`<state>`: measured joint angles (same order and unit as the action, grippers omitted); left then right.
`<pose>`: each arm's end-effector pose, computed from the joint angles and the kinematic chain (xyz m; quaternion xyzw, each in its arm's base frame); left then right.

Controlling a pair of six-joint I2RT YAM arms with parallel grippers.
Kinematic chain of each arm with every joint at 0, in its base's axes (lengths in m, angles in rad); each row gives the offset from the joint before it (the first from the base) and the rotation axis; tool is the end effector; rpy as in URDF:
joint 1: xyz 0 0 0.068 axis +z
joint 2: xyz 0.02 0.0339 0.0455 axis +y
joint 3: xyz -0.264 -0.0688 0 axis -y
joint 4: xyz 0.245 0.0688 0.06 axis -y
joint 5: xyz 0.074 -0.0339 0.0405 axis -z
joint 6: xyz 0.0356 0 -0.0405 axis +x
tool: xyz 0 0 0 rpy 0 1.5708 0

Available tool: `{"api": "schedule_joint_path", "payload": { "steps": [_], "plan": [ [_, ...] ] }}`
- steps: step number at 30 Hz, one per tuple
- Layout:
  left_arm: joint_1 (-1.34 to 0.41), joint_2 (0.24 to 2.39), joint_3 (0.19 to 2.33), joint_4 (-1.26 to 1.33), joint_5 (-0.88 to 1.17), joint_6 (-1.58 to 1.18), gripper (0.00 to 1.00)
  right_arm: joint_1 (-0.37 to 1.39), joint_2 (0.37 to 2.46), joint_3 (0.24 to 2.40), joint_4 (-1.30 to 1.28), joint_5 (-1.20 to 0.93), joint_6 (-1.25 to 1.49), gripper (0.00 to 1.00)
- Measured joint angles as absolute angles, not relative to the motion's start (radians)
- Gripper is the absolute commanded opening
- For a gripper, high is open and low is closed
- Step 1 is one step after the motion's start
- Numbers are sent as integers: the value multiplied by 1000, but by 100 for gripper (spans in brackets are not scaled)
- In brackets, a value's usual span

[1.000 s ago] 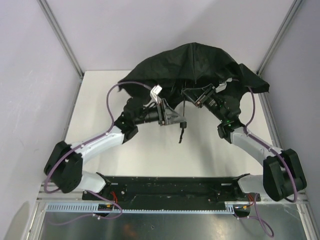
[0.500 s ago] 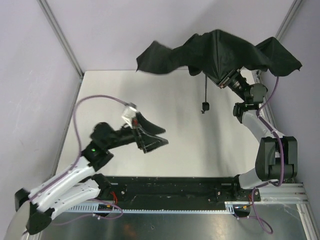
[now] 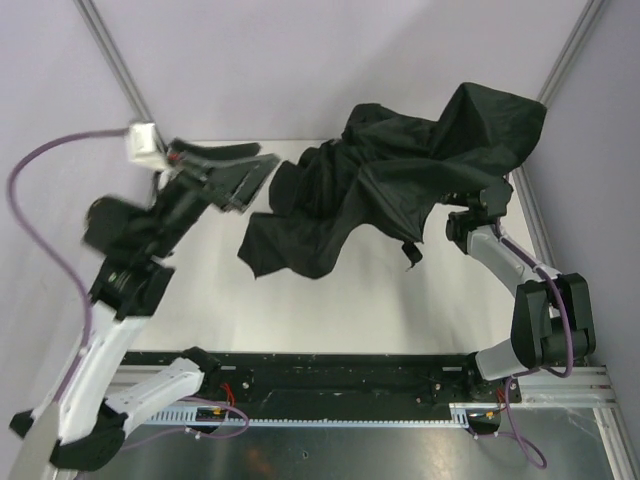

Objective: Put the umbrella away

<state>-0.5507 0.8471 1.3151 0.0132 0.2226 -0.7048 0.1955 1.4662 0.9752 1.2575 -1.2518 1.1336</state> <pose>0.1094 -0.0764 0.5257 0.0551 0.5208 -0.5458 0.6541 0.2859 0.0911 0.3725 -0.3375 0.5266 0.6404 0.4457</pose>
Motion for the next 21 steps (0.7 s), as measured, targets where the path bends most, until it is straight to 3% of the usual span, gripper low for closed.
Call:
{"api": "schedule_joint_path", "payload": {
  "steps": [7,14,21],
  "plan": [
    [-517,1102,1281,-80,380,-733,99,268,1466,969,1264,-1304,1148,0],
    [-664,1054,1182,-48,286,-622,99,279,1466,963,1271,-1346,1155,0],
    [-683,1050,1124,130,292,-642,99,316,1466,963,1296,-1354,1164,0]
  ]
}}
